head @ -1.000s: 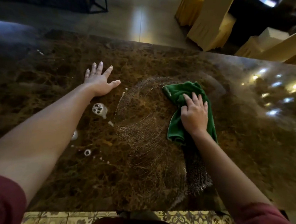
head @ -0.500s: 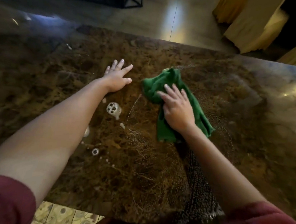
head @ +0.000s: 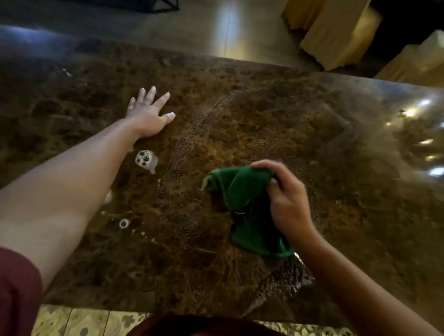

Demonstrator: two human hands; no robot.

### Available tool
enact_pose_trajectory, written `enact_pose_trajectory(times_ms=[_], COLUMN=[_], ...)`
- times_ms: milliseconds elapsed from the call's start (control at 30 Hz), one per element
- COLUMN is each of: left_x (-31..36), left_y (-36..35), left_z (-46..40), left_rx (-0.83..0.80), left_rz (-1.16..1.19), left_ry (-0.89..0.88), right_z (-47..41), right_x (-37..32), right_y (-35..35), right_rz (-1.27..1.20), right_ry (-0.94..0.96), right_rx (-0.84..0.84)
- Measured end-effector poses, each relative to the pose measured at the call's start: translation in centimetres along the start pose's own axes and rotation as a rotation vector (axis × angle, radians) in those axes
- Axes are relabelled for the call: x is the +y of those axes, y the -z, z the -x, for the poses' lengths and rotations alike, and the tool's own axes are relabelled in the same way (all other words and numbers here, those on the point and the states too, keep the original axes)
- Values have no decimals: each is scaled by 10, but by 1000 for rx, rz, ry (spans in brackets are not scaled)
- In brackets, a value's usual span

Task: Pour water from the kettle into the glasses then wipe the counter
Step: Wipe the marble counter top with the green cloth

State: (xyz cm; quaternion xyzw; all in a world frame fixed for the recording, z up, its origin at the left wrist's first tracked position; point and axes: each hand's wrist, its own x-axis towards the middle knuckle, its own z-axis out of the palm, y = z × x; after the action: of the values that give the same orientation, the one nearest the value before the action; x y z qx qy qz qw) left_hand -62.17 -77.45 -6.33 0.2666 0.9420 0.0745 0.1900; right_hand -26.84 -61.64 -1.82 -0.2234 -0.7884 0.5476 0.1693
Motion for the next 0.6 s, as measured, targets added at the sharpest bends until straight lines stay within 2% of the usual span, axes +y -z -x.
enact_pose_trajectory(times_ms=[100, 167, 200, 233, 300, 367, 433, 600], left_x=[1, 2, 2, 1, 2, 0, -7, -17], left_y=[-3, -4, -5, -5, -6, -8, -11, -15], left_z=[-1, -1, 0, 0, 2, -1, -7, -14], left_rx=[4, 16, 23, 29, 29, 27, 22, -8], left_rz=[1, -13, -15, -12, -4, 0, 1, 22], left_ry=[-3, -7, -10, -13, -23, -40, -33, -16], right_z=[-15, -23, -27, -30, -26, -14, -2, 1], right_x=[-25, -31, -27, -18, 0, 8, 11, 39], right_y=[28, 48, 55, 60, 67, 65, 55, 11], right_rz=[-245, -355, -332, -237, 198, 557, 634, 860], right_ry=[-144, -245, -292, -331, -373, -327, -249, -443], right_rx=[273, 388, 416, 427, 430, 525, 591, 346])
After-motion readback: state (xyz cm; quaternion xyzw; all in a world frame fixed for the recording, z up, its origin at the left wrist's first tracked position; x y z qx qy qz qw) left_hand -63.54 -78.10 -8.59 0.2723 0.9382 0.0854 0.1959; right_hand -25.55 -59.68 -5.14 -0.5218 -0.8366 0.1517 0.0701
